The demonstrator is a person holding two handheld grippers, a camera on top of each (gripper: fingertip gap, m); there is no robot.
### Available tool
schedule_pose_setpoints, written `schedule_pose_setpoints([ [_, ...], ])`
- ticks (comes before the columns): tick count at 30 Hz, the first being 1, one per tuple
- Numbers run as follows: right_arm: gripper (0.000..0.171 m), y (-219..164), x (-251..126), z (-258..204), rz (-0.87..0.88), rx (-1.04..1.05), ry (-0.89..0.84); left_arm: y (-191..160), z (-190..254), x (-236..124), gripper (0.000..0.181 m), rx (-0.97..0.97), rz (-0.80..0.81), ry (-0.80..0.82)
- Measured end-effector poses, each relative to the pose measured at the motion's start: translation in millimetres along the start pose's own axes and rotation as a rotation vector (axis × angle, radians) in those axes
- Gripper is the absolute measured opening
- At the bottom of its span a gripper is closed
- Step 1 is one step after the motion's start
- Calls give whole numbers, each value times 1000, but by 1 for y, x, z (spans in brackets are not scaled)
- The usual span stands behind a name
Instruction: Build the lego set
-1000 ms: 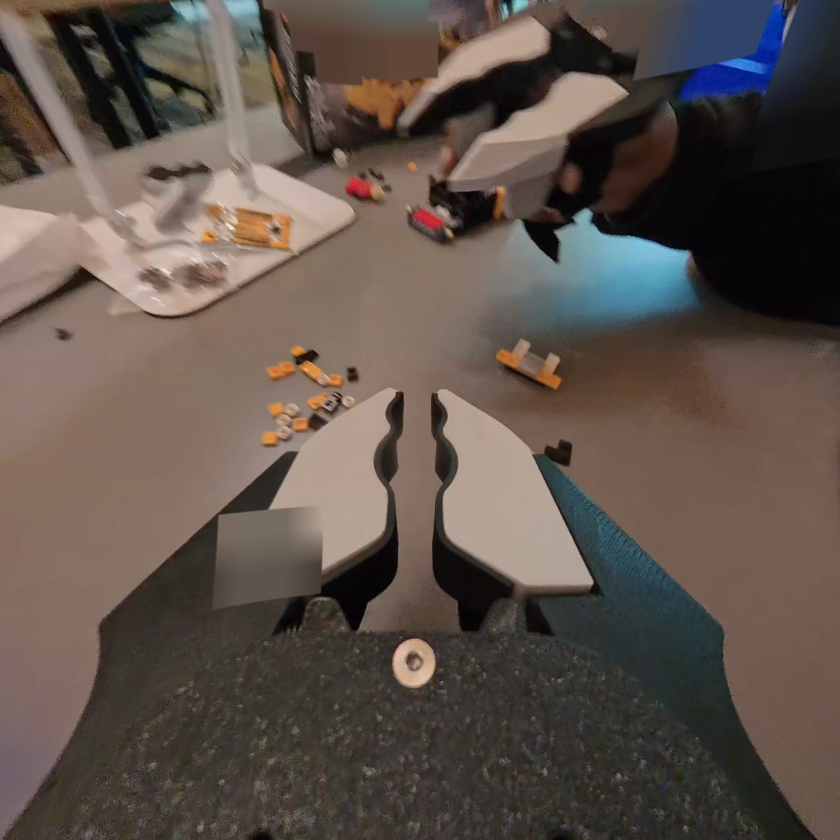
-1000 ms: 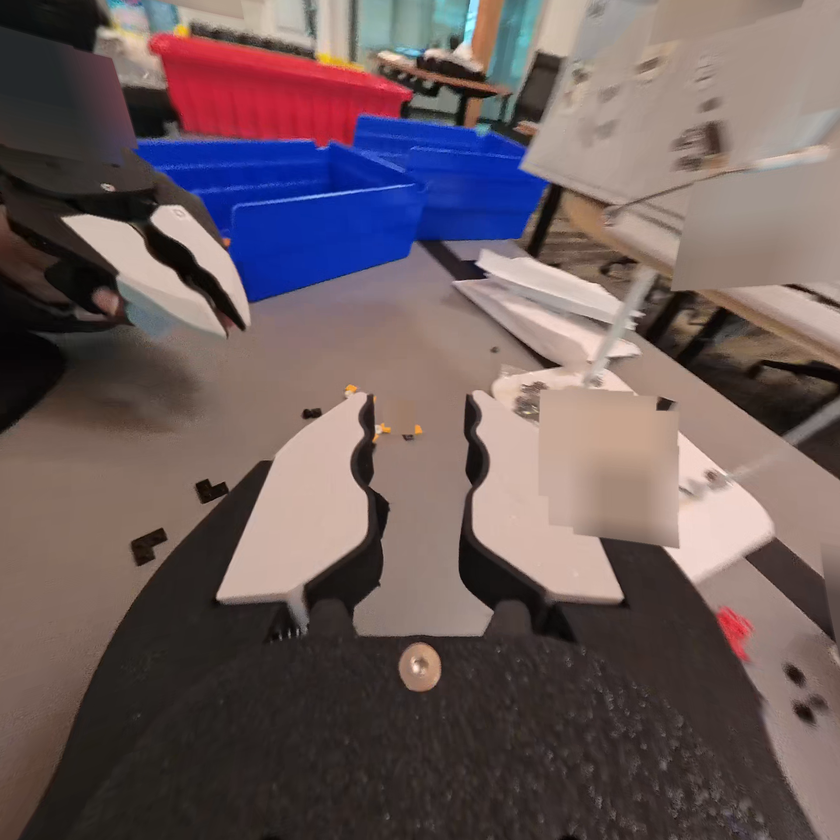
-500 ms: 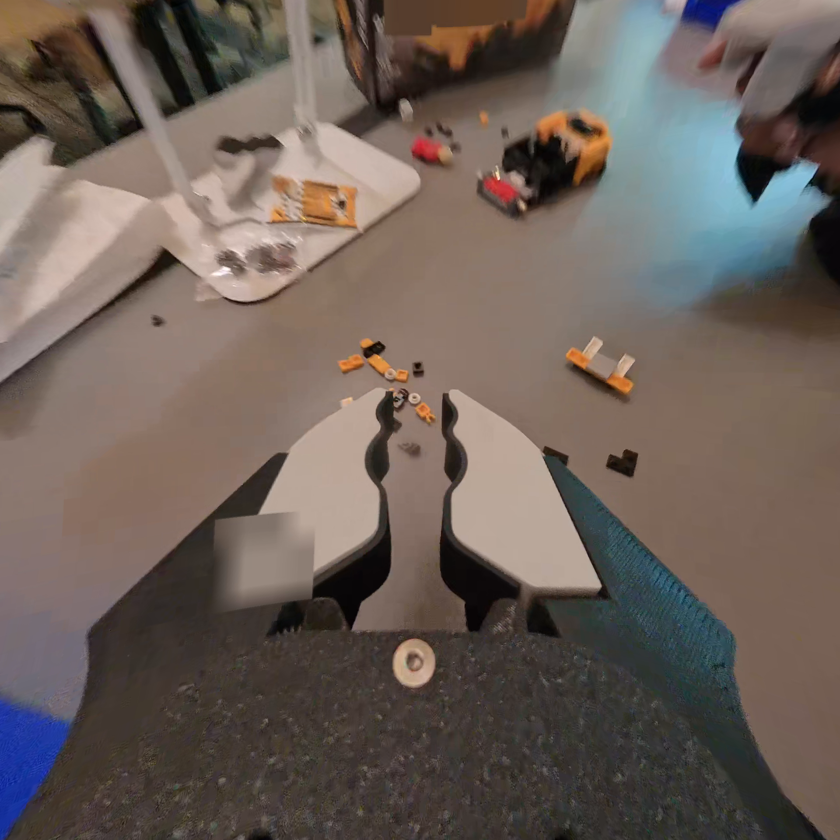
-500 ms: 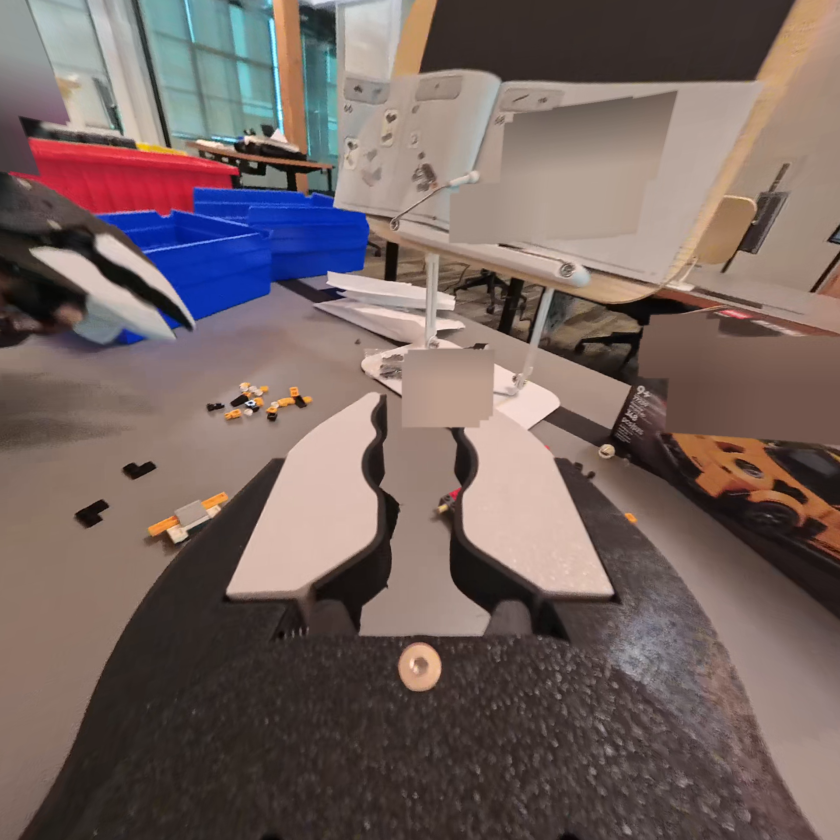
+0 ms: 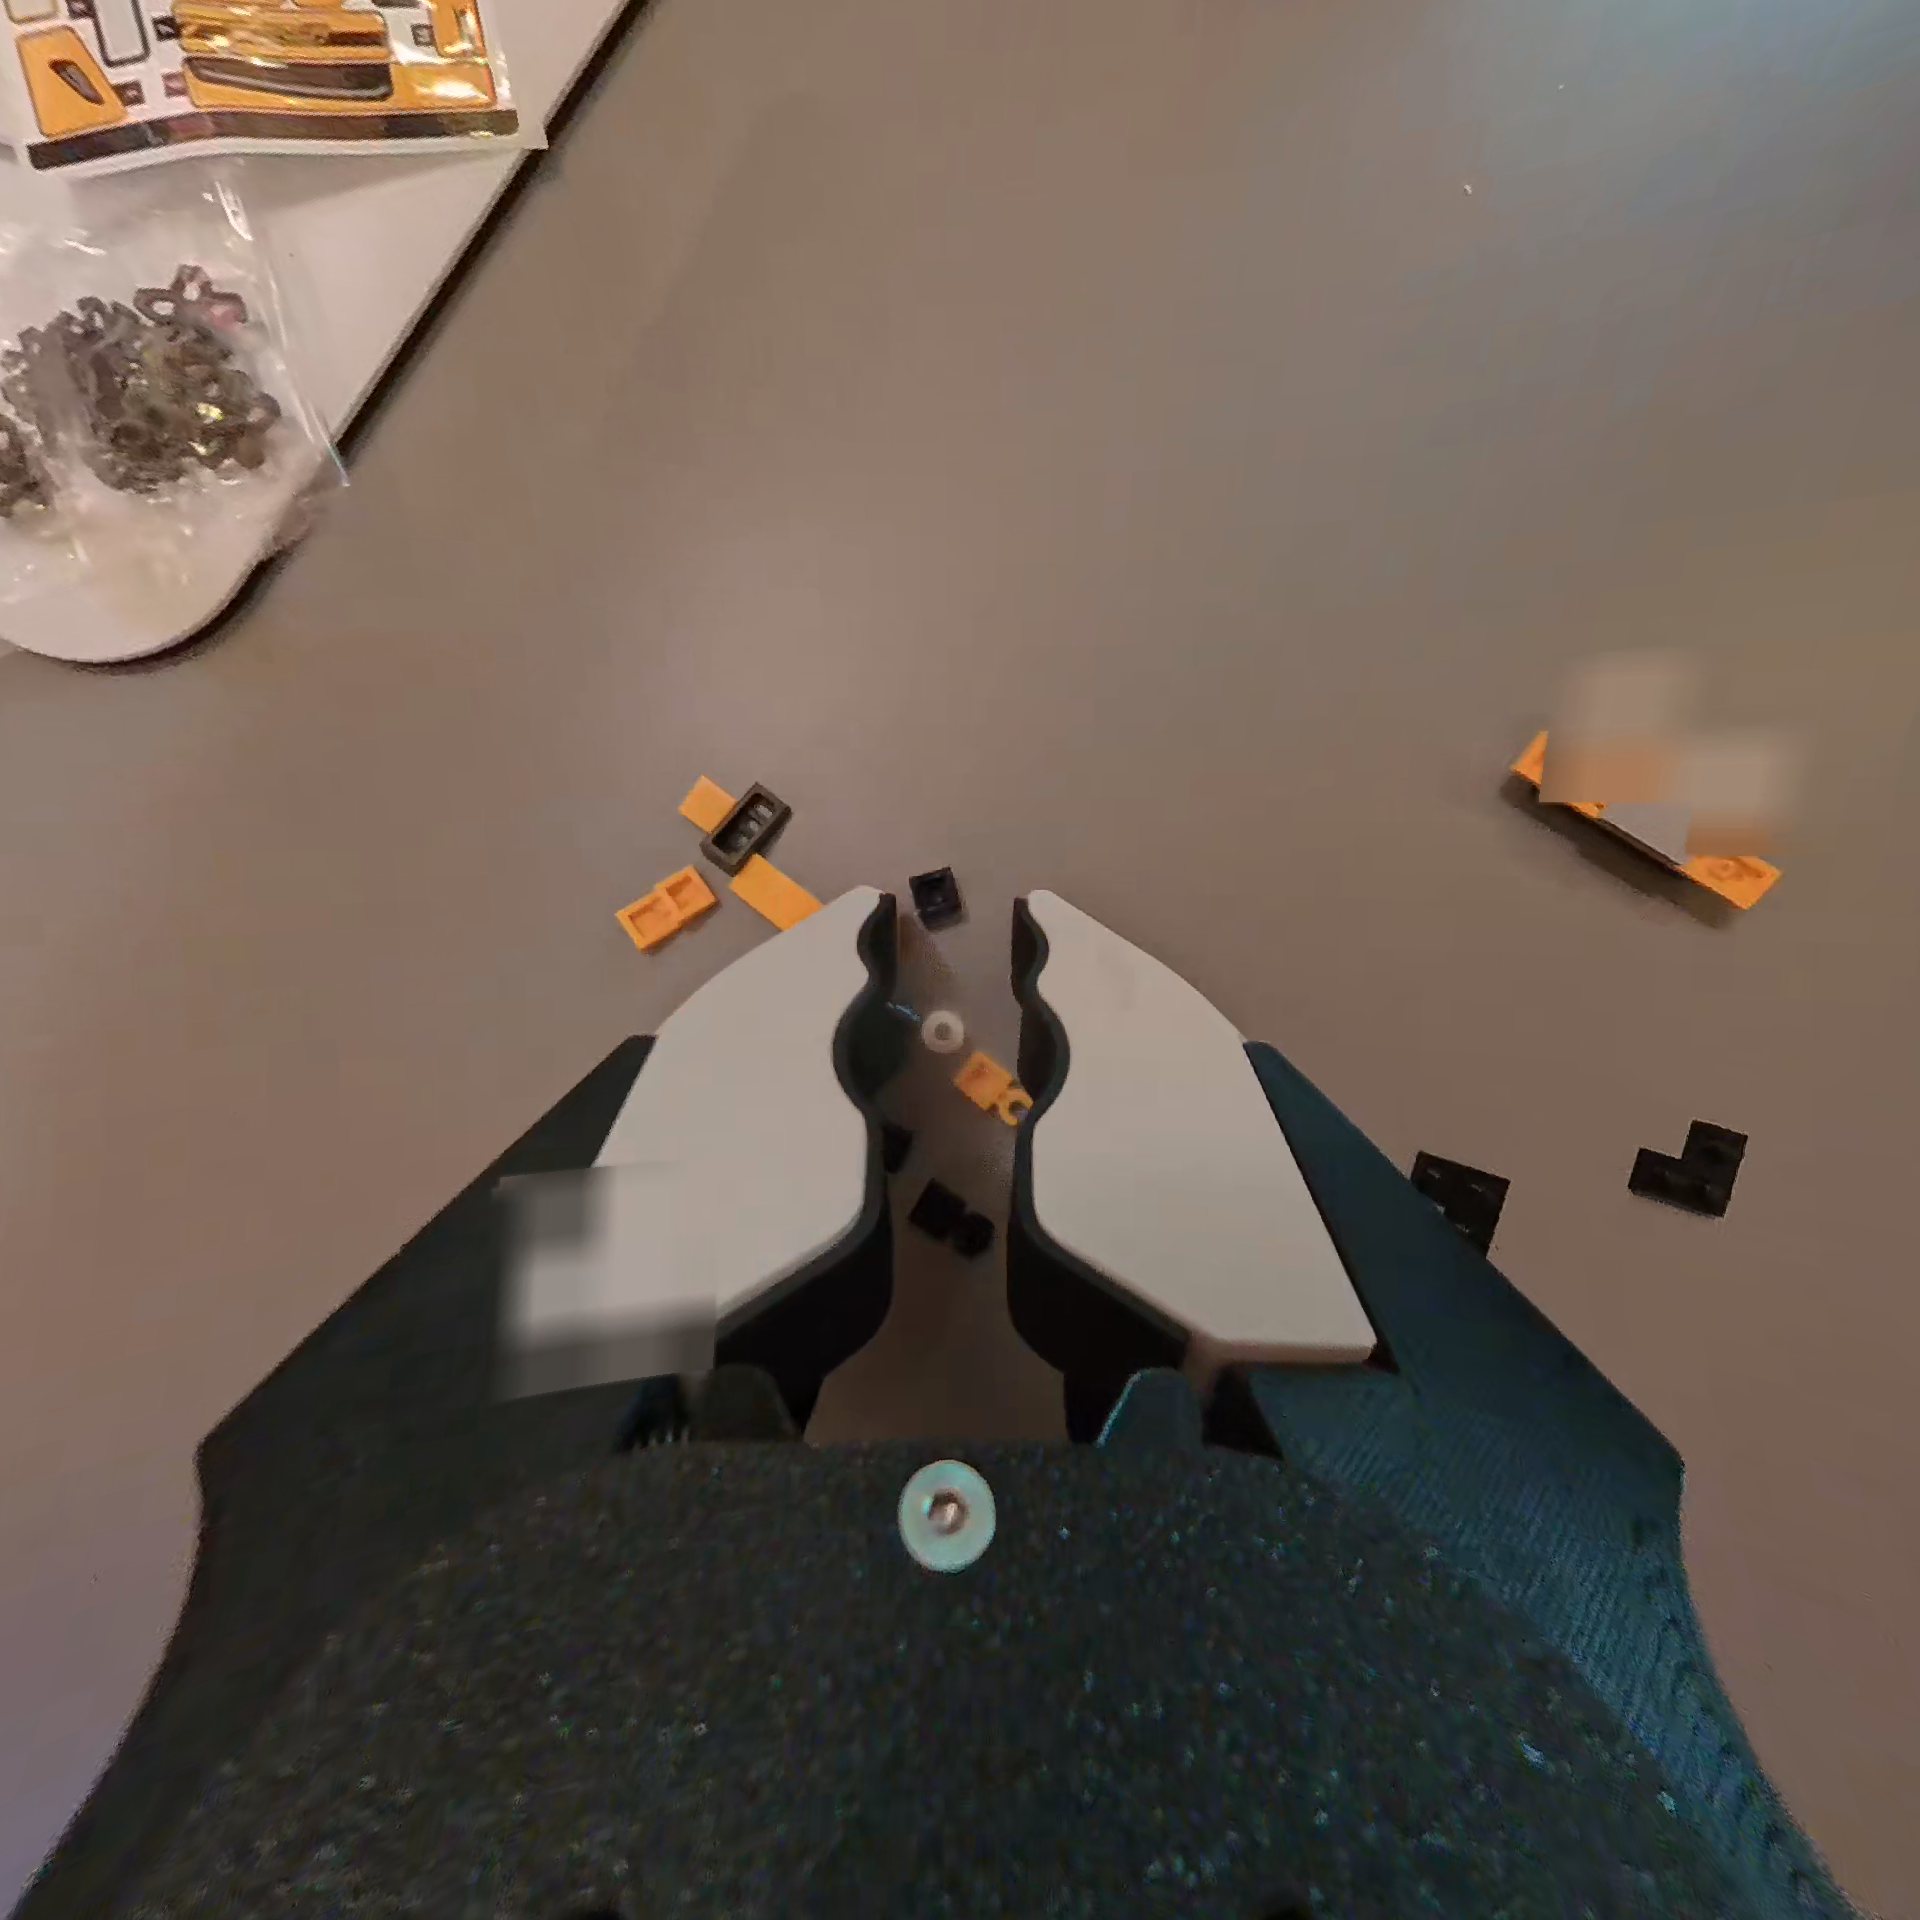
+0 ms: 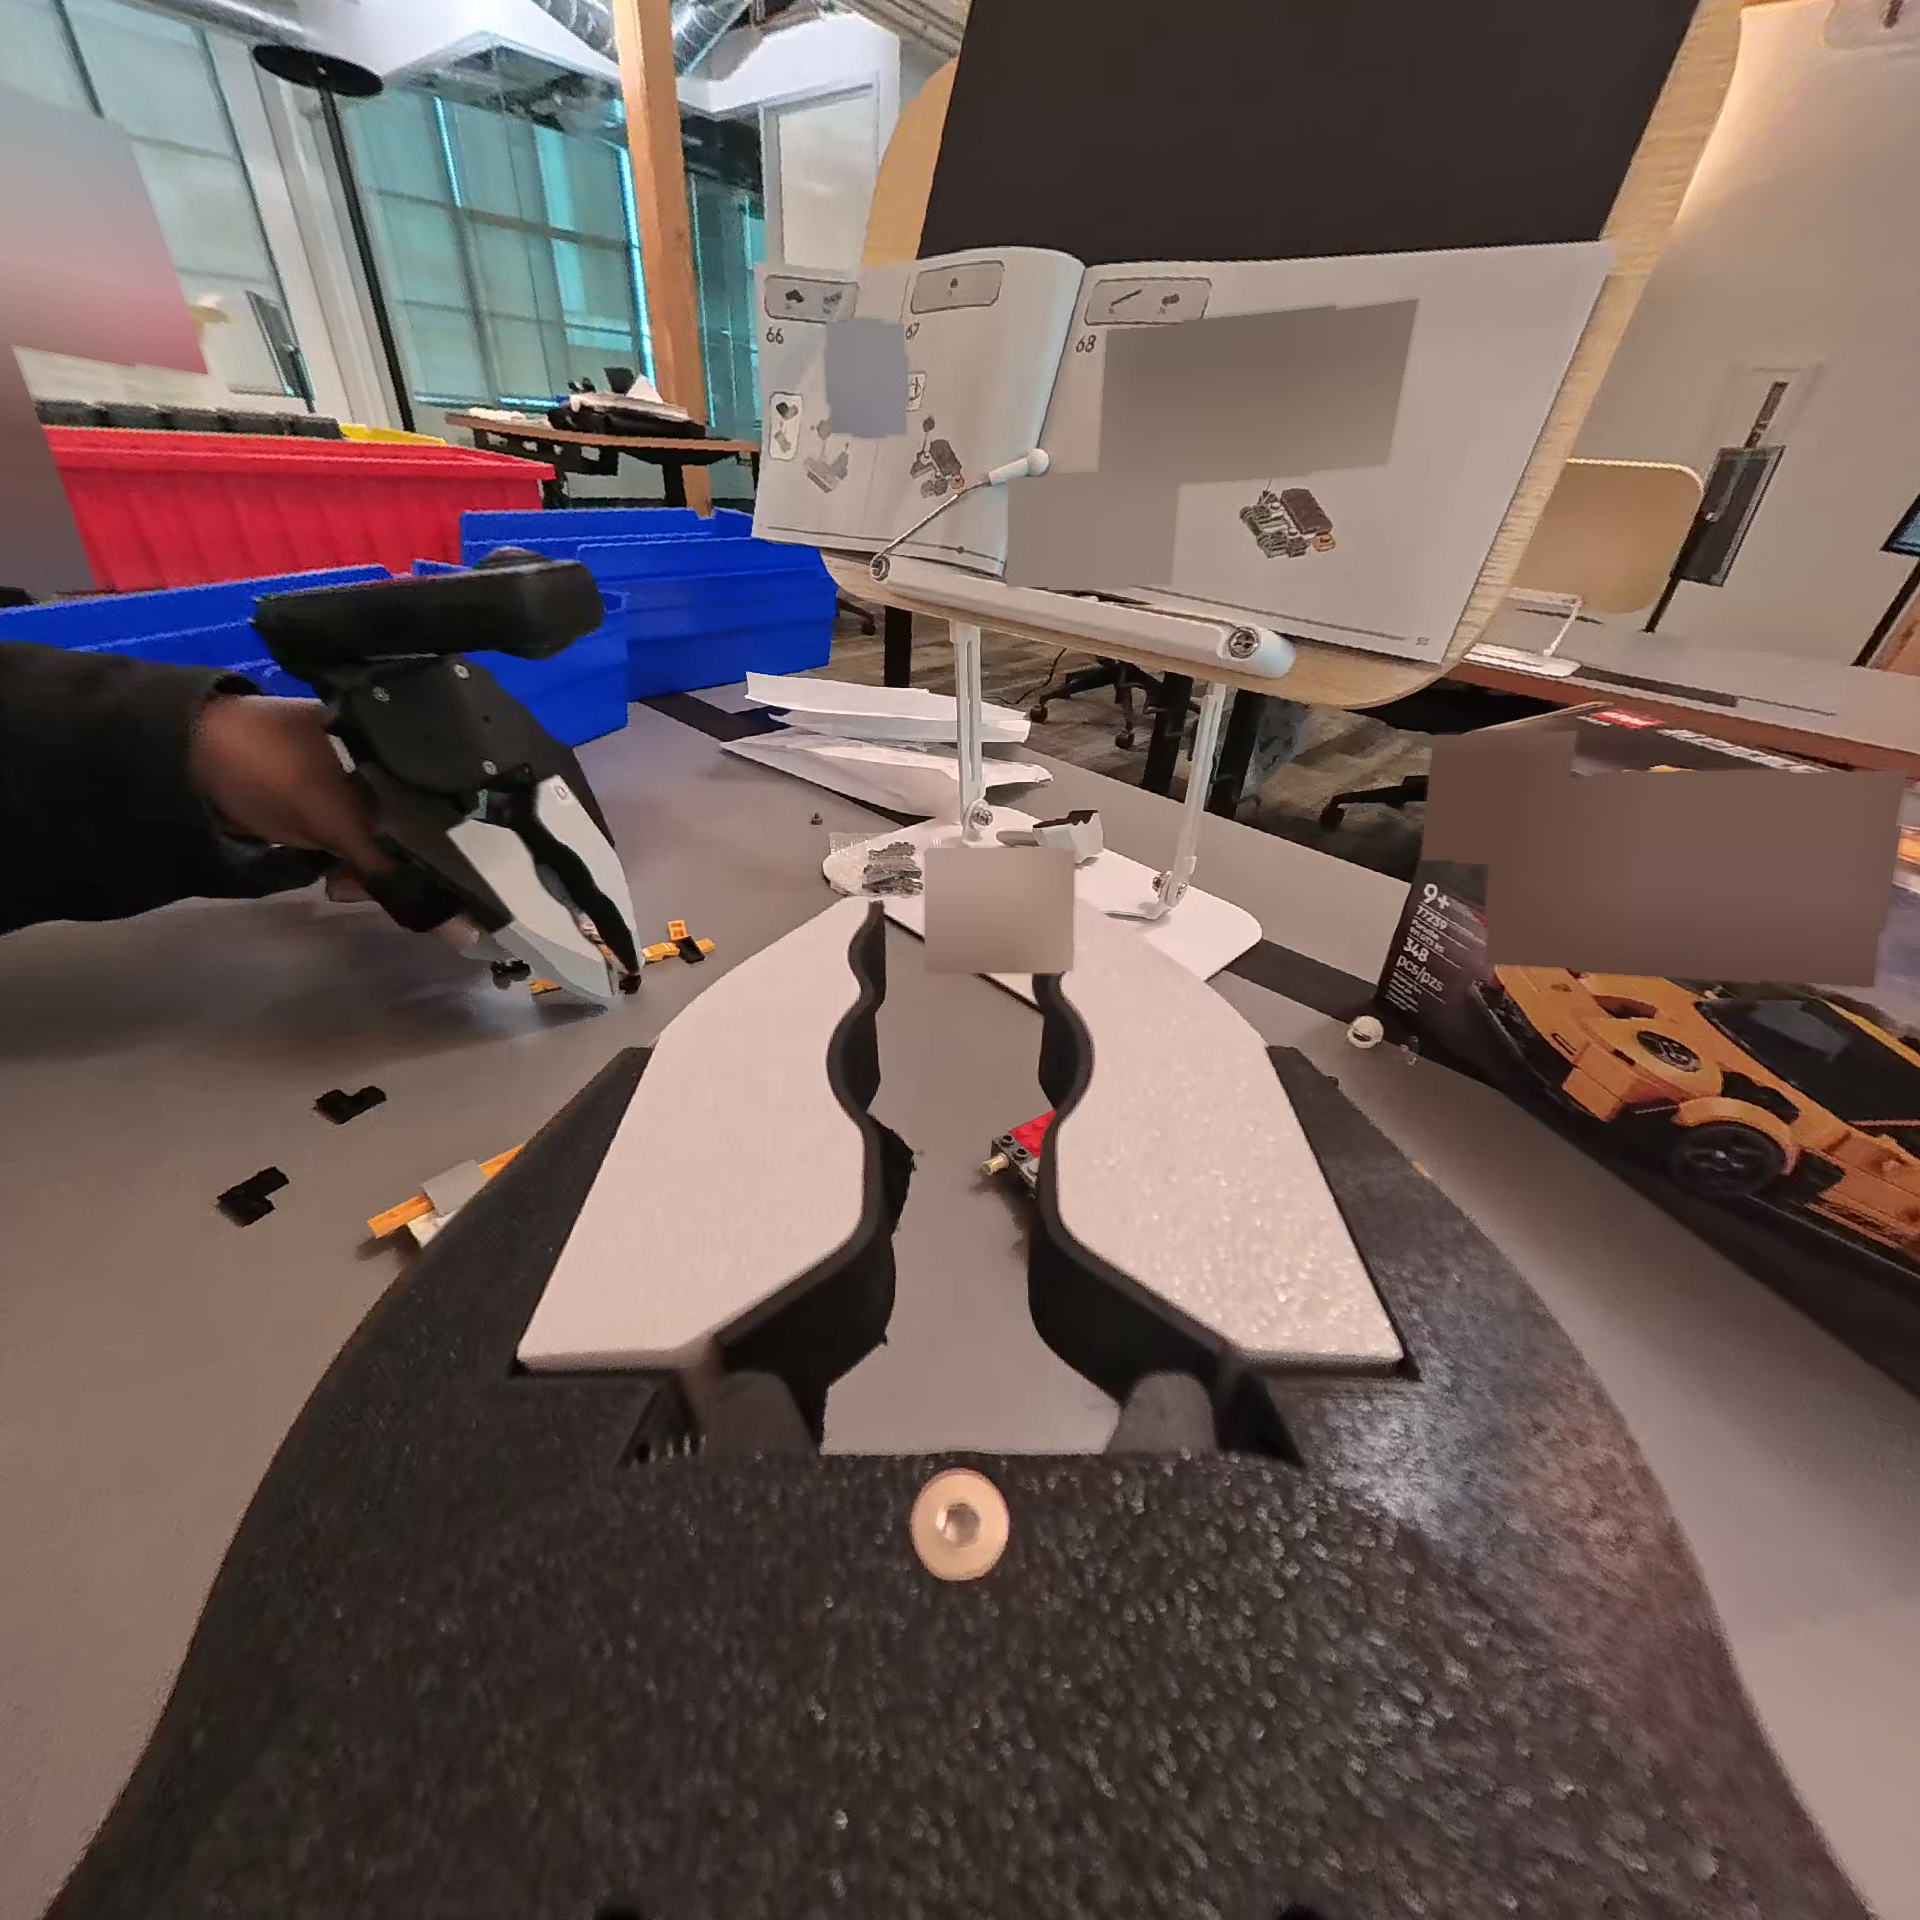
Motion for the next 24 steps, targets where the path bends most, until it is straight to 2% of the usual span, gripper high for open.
schedule_pose_setpoints([
  [5, 27, -1, -1, 2, 4, 21, 4, 1, -1, 5, 8, 5, -28, -5],
  [11, 27, -5, 1, 2, -9, 25, 3, 3, 3, -4, 8, 30, 25, -17],
  [14, 27, -4, 0, 2, -12, 14, -3, 10, -3, -43, 7, -3, 130, 25],
  [18, 27, -3, -1, 3, -3, 24, -2, -3, -58, -132, 7, -75, 199, 281],
  [21, 27, -4, 0, 2, -3, 39, 6, -51, -121, -185, 7, -205, 56, 469],
  [24, 26, -4, 1, 1, -8, 31, 6, -110, -176, -209, 7, -349, -88, 593],
])
Point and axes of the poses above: each gripper's, where its closed fingertips meet, x out along the fingers, y out of its top, z = x × y across the jaws, the point moved 3 cm from there along -x, back along the fingers, and after that the axes turned 14 degrees about y, right-handed, at the moved point
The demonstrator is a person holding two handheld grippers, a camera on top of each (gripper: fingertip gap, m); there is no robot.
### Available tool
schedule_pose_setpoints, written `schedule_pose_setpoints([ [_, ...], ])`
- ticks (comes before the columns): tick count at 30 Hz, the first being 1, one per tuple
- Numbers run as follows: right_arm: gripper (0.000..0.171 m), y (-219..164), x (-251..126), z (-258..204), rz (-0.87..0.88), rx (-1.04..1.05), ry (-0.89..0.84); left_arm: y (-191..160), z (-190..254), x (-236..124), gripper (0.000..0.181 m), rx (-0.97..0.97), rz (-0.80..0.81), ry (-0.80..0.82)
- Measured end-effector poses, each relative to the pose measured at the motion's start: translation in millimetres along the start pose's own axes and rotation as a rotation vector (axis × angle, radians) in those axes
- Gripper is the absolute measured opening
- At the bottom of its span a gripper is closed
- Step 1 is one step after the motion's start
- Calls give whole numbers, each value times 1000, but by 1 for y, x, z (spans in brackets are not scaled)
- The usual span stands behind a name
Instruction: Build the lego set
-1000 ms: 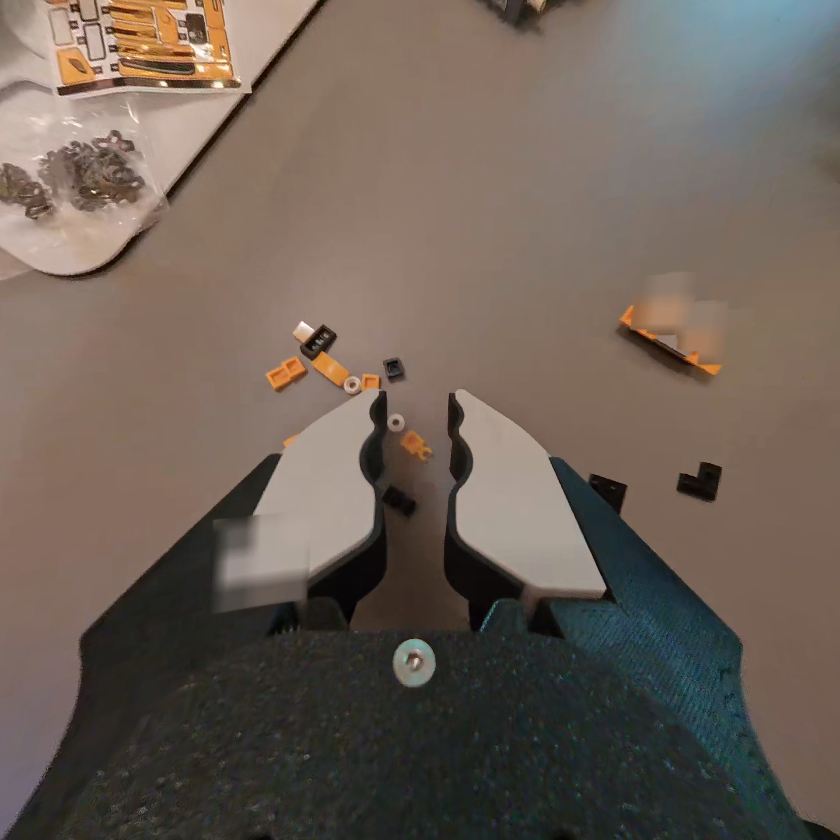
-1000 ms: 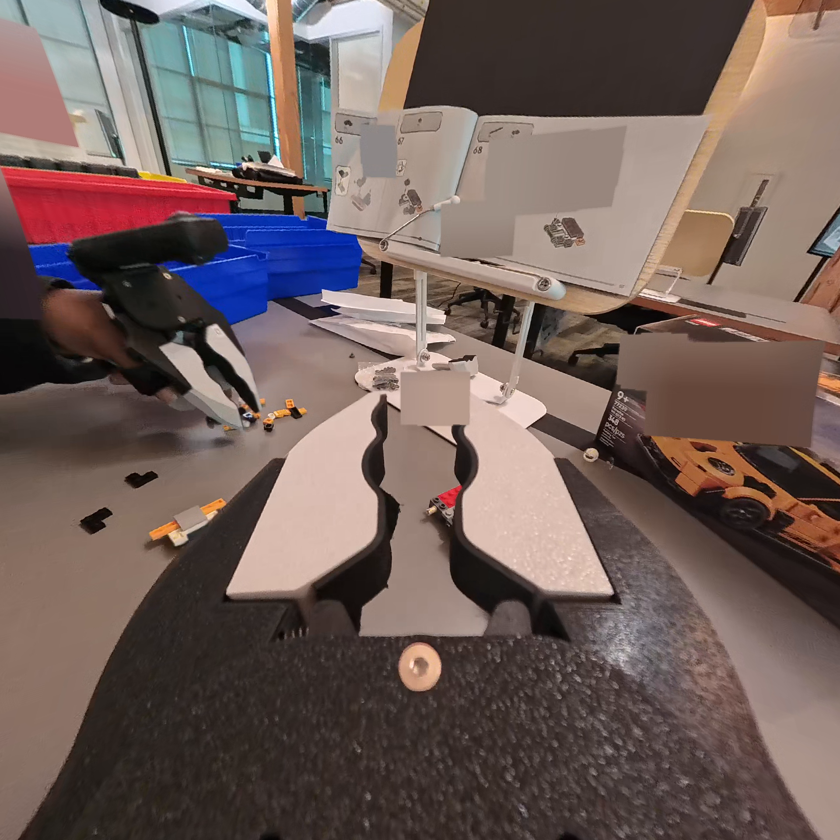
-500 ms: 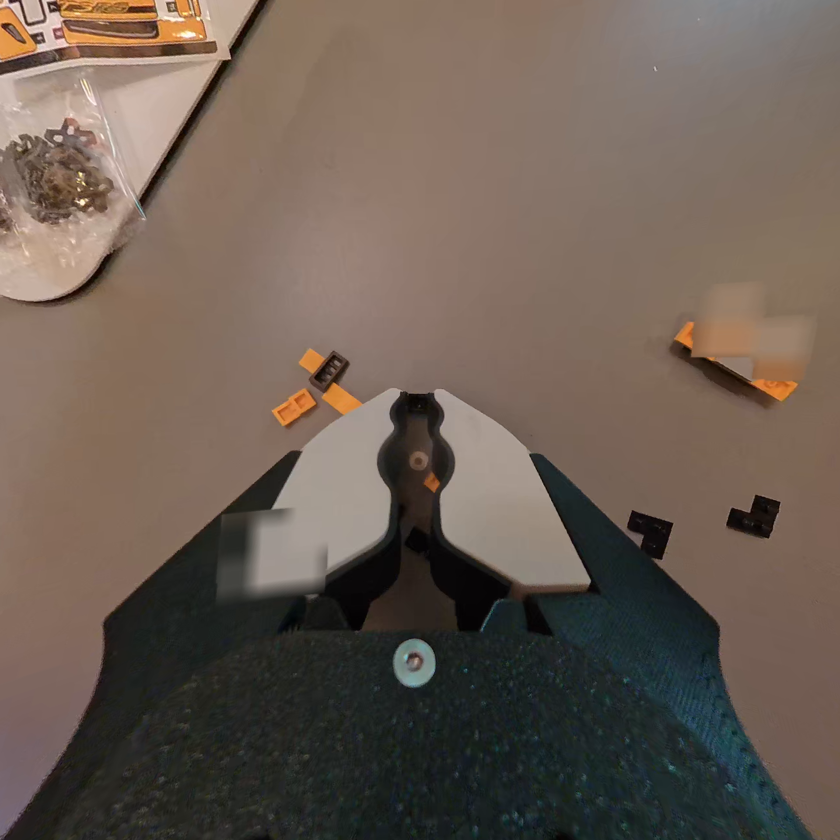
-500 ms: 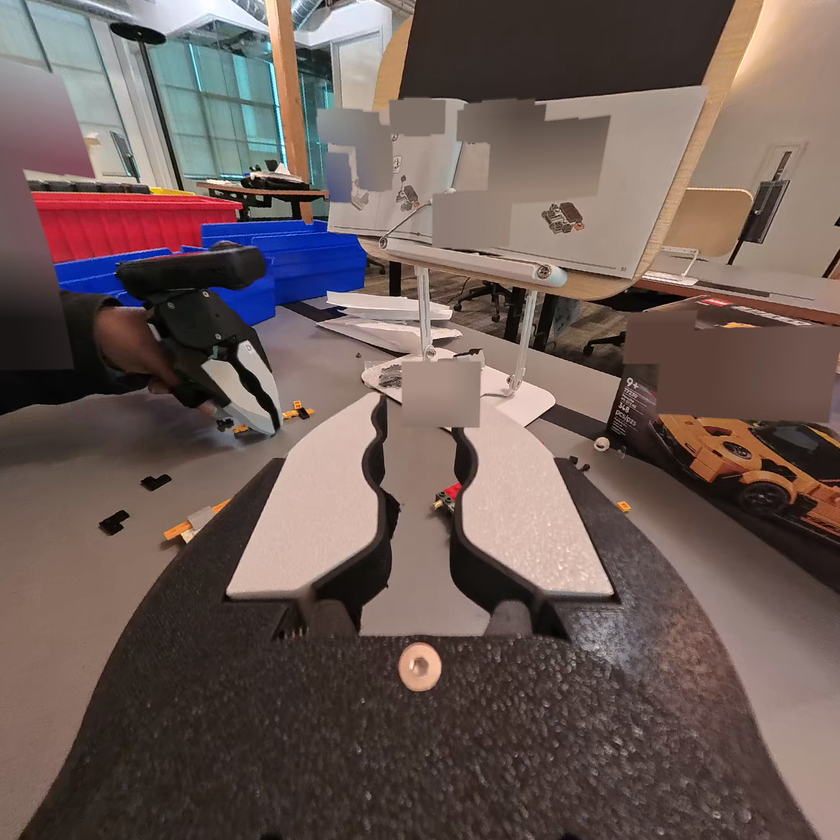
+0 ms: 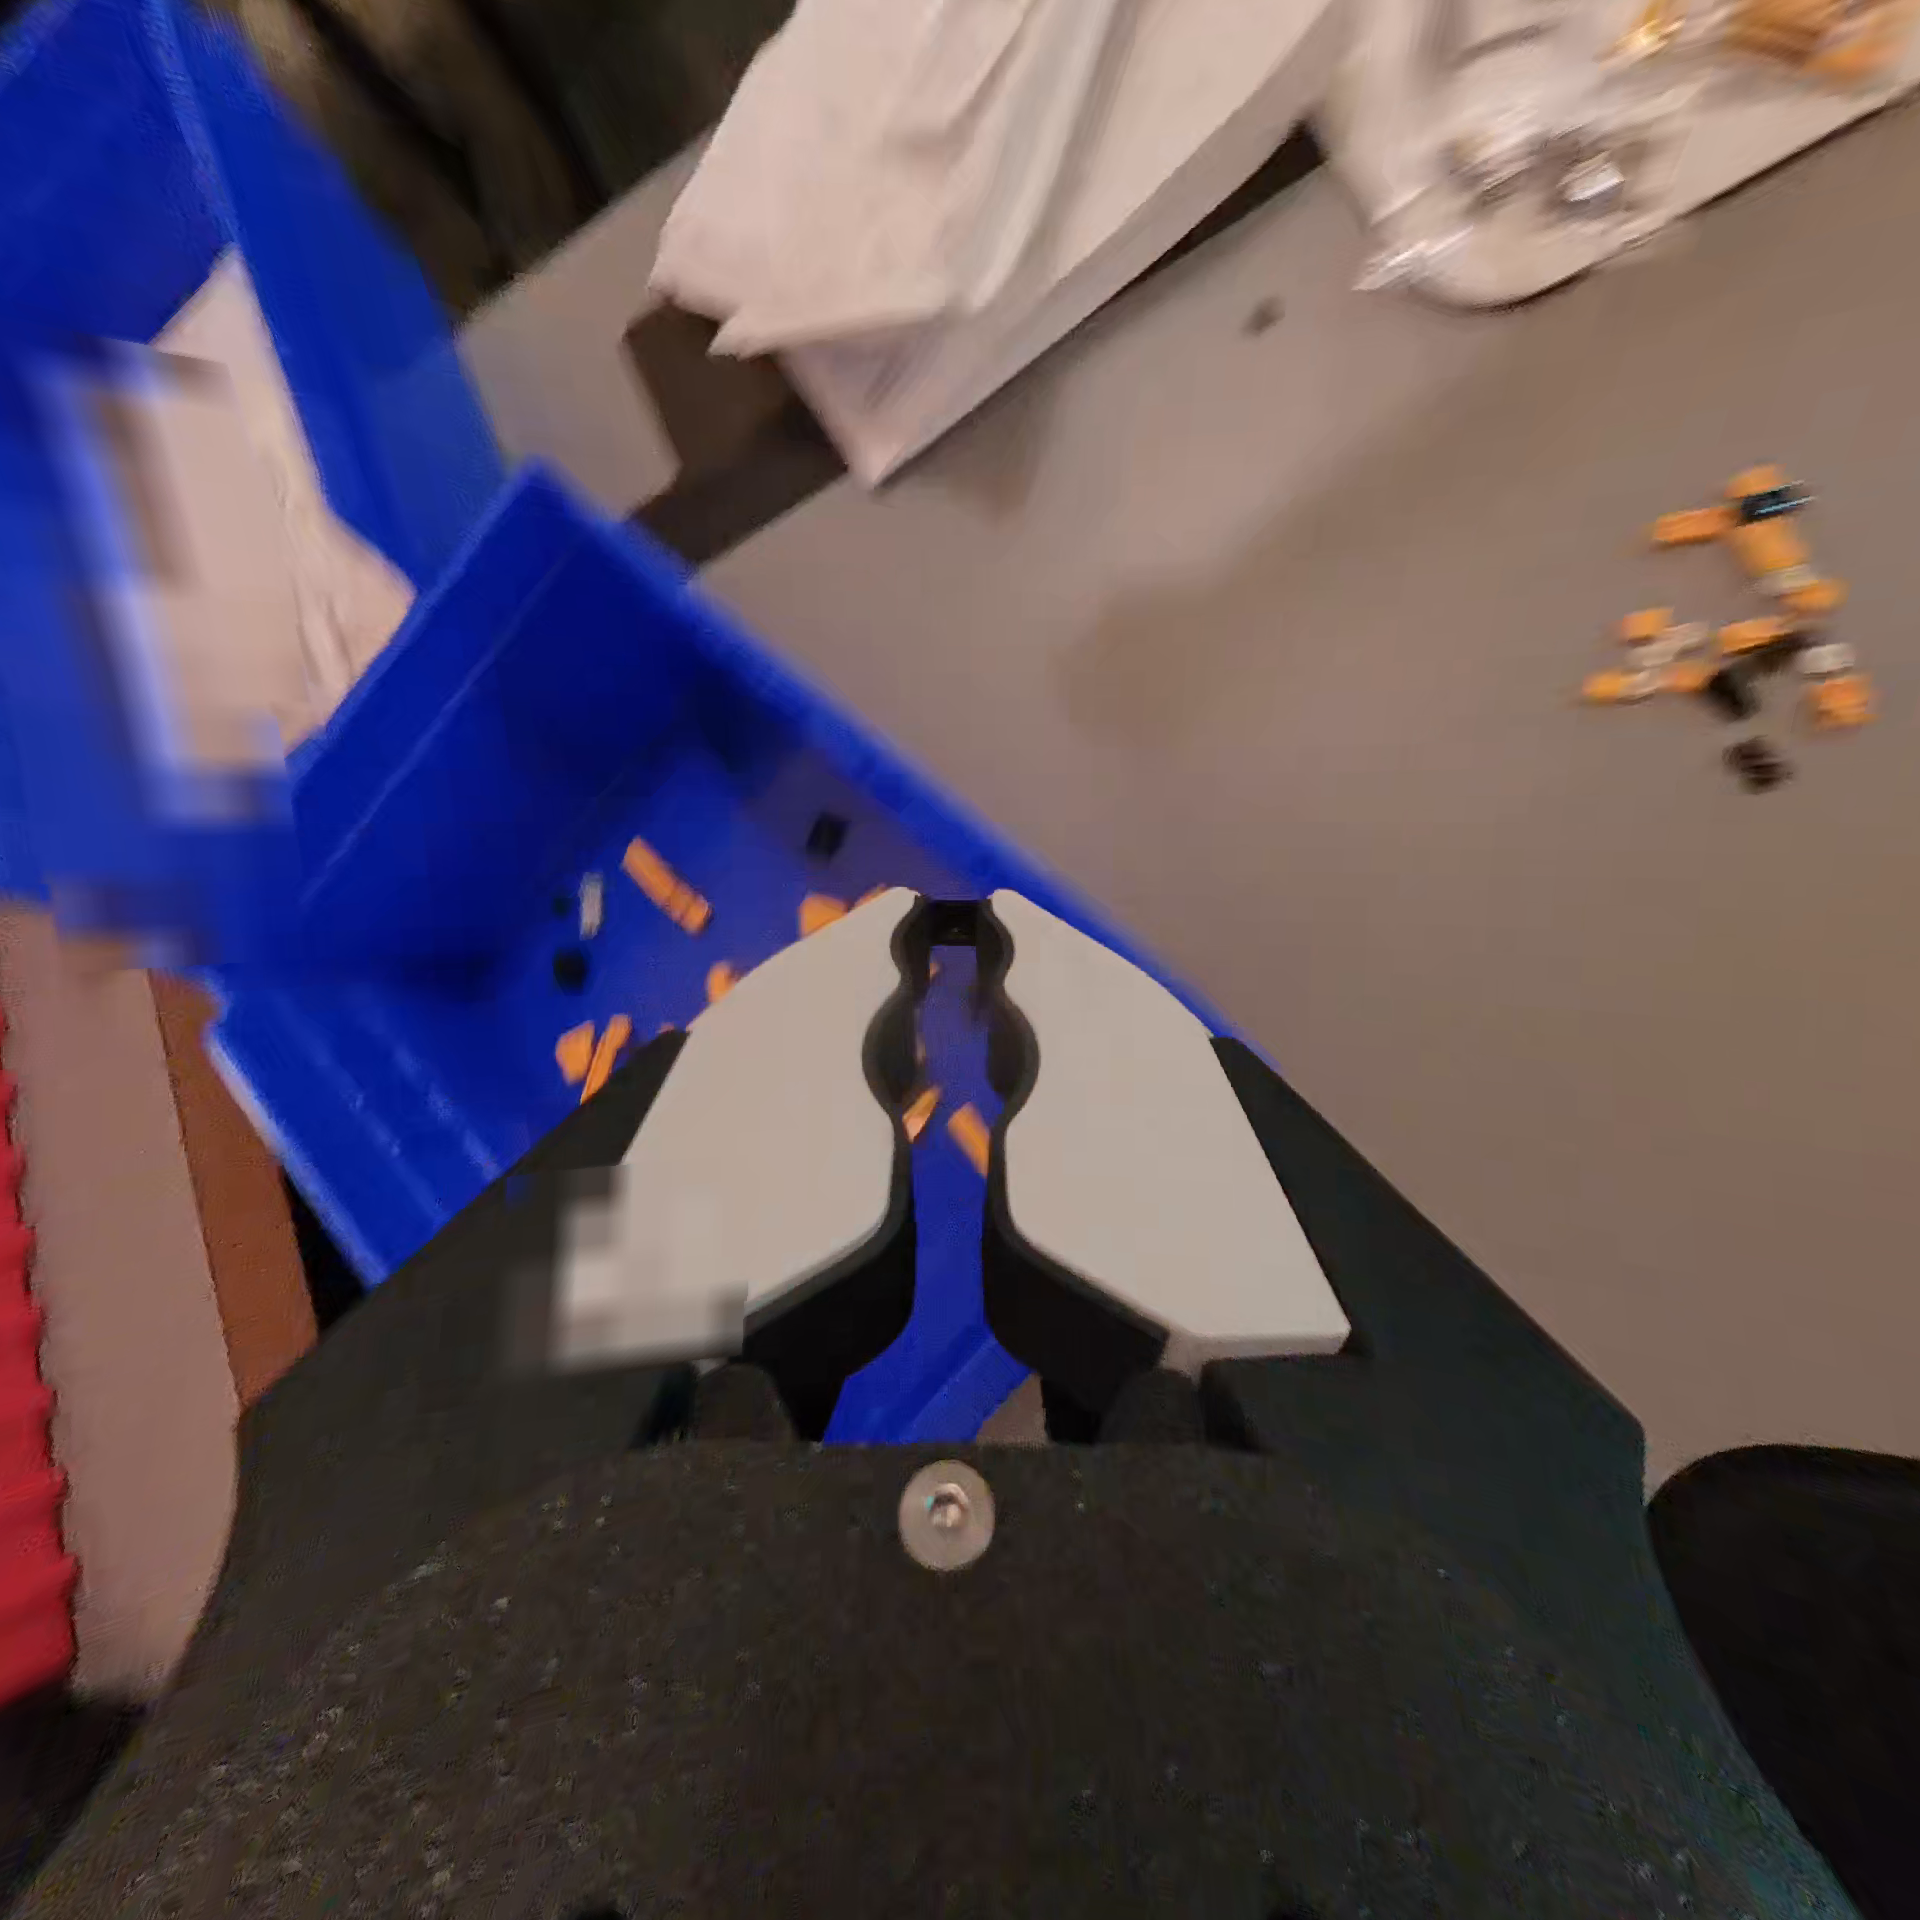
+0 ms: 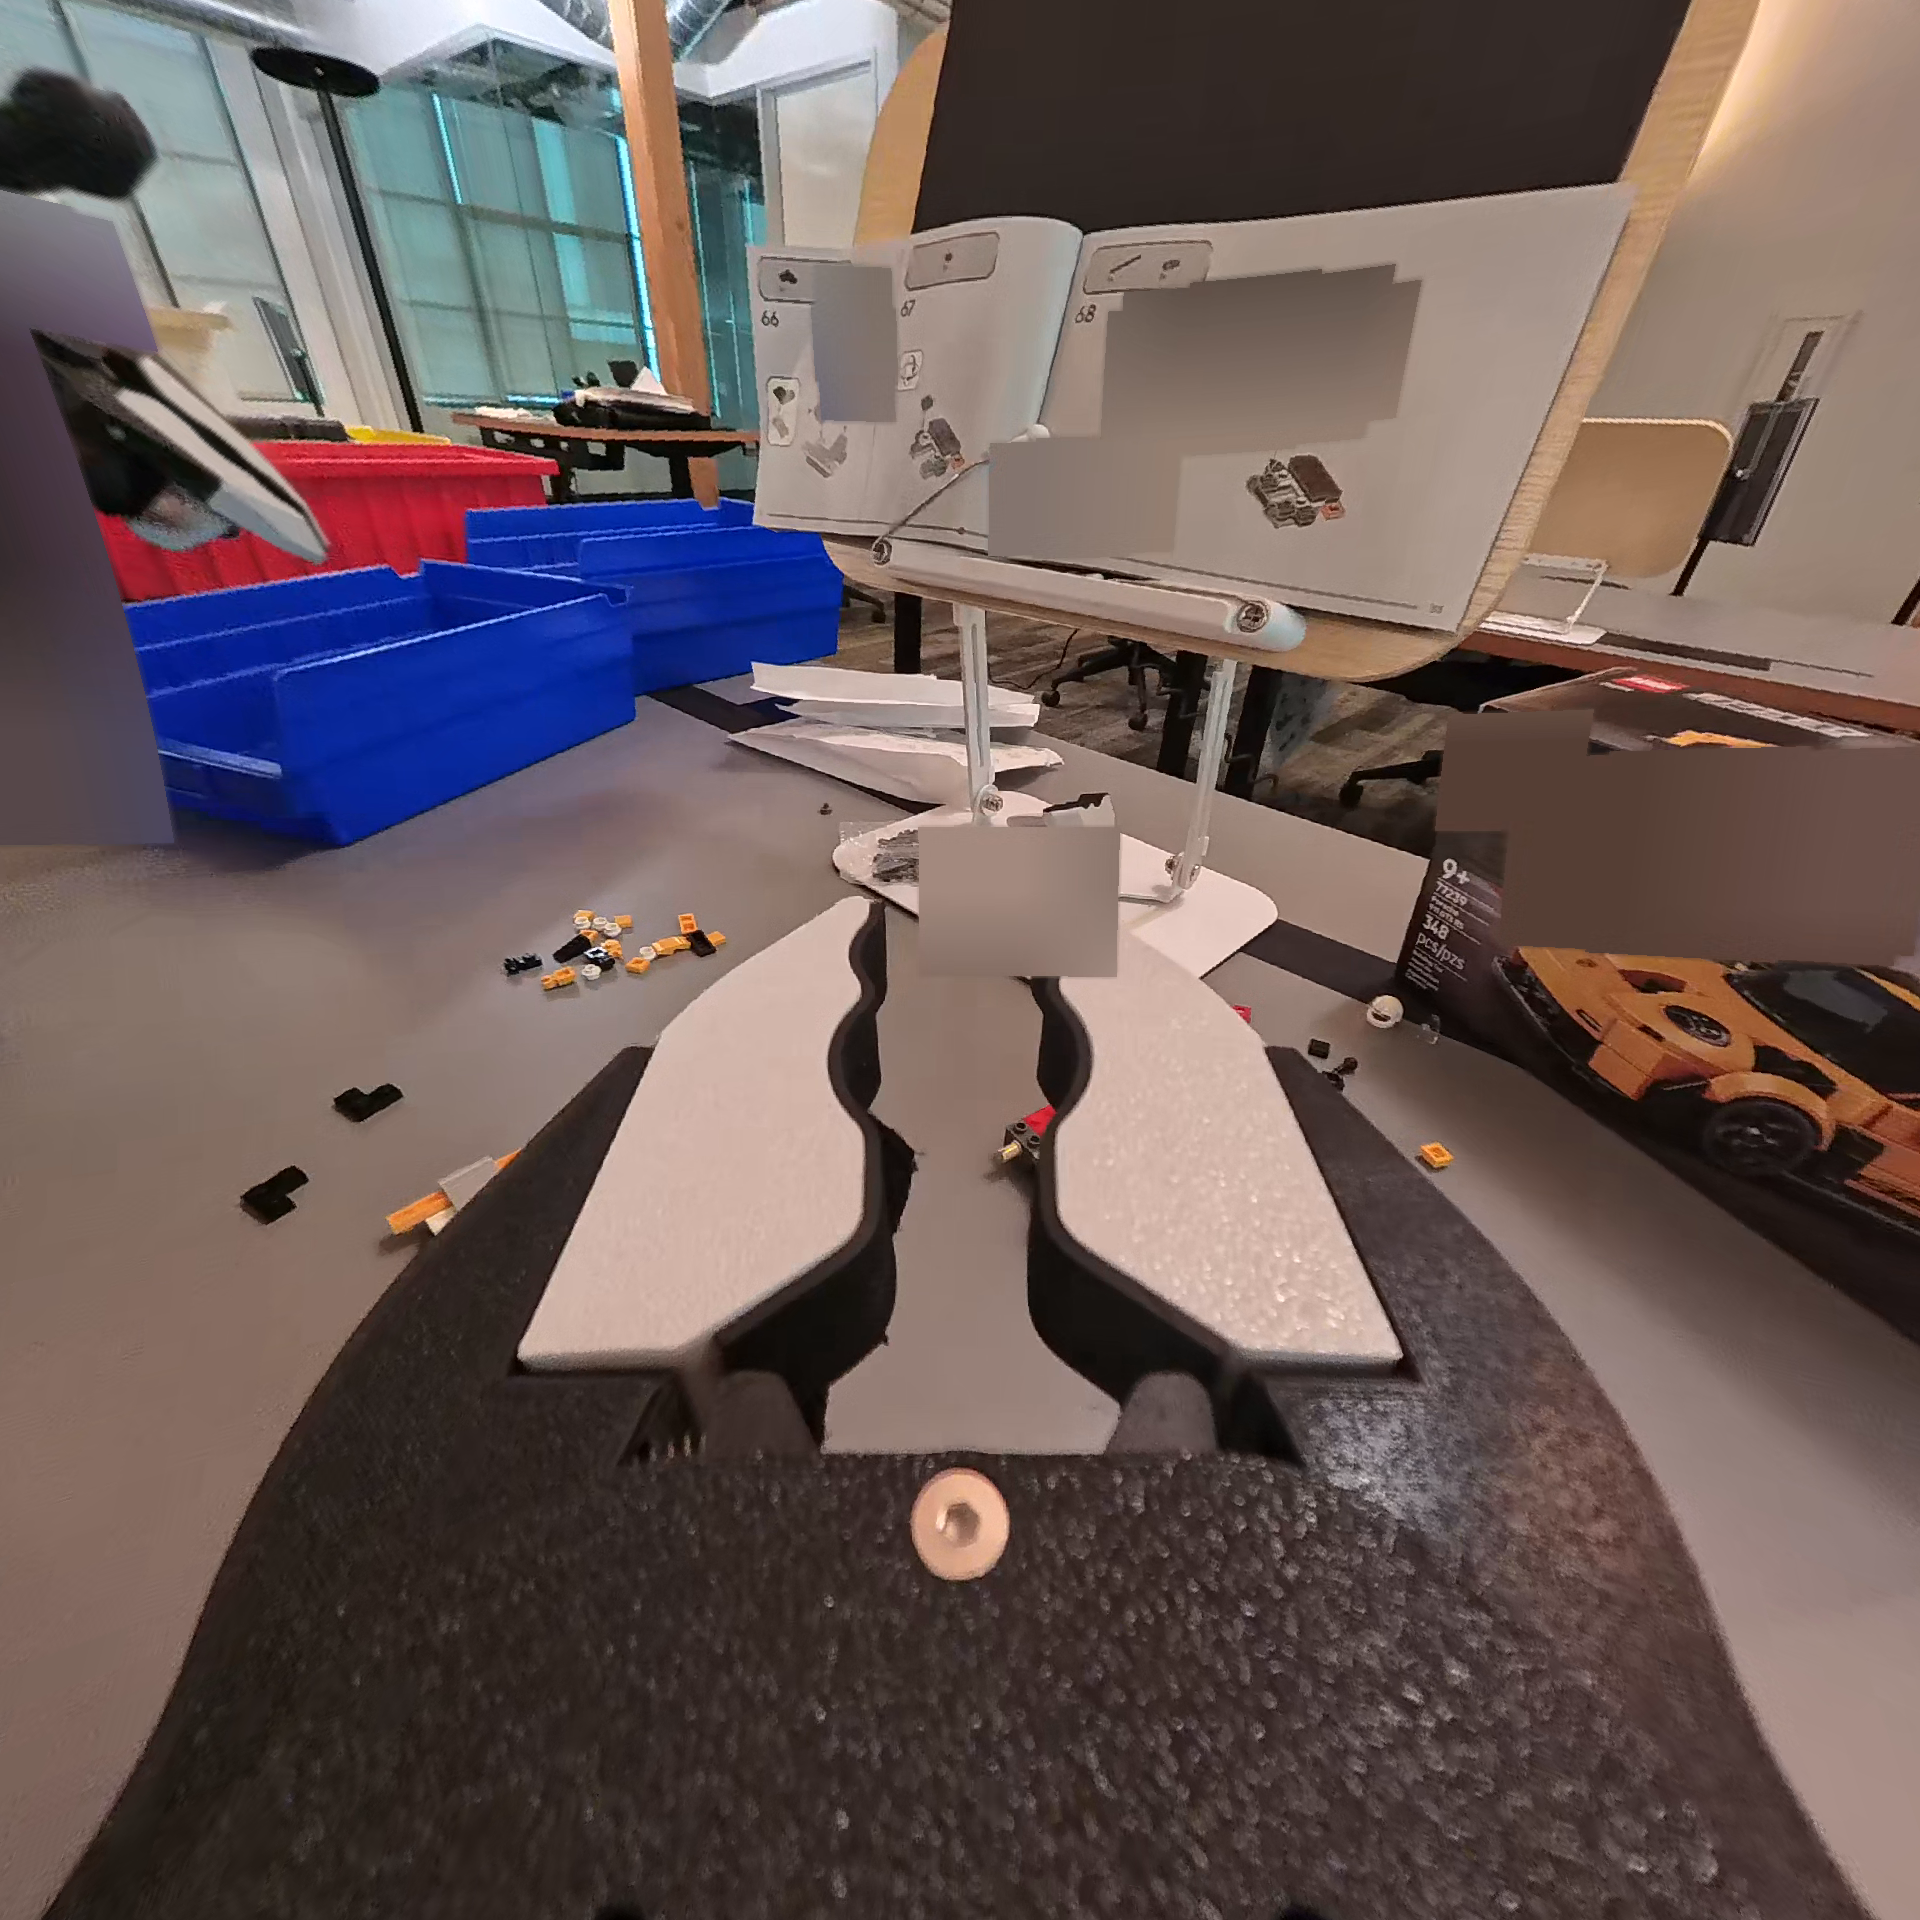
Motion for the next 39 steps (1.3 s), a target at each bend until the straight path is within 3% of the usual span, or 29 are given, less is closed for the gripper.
schedule_pose_setpoints([
  [2, 26, 0, 1, -1, -4, -7, -2, -26, -21, 15, 8, -45, -109, -4],
  [4, 26, -1, 1, -2, -10, -12, -4, -49, -25, 26, 27, -84, -210, -66],
  [5, 26, -1, 2, -2, -14, -14, -5, -54, -25, 29, 36, -106, -224, -89],
  [11, 26, -9, 6, -1, -39, 1, 3, -61, -26, 29, 40, -146, -193, -126],
  [18, 26, -10, 6, -1, -41, 0, 3, -57, -58, 49, 25, -155, -178, 27],
  [21, 26, -7, 4, 1, -32, -14, -20, -52, -75, 66, 0, -144, -201, 86],
  [29, 11, 17, -38, 41, 130, -76, -382, -55, -103, 114, 0, -34, -389, 171],
  [39, 0, 6, -40, 51, 108, -40, -418, -73, -111, 158, 14, -22, -540, 104],
])
Point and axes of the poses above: each gripper's, where its closed fingertips meet, x out along the fingers, y out of its top, z = x × y across the jaws, the point moved 3 cm from there along -x, back along the fingers, and after that the axes turned 14 degrees about y, right-handed, at the moved point
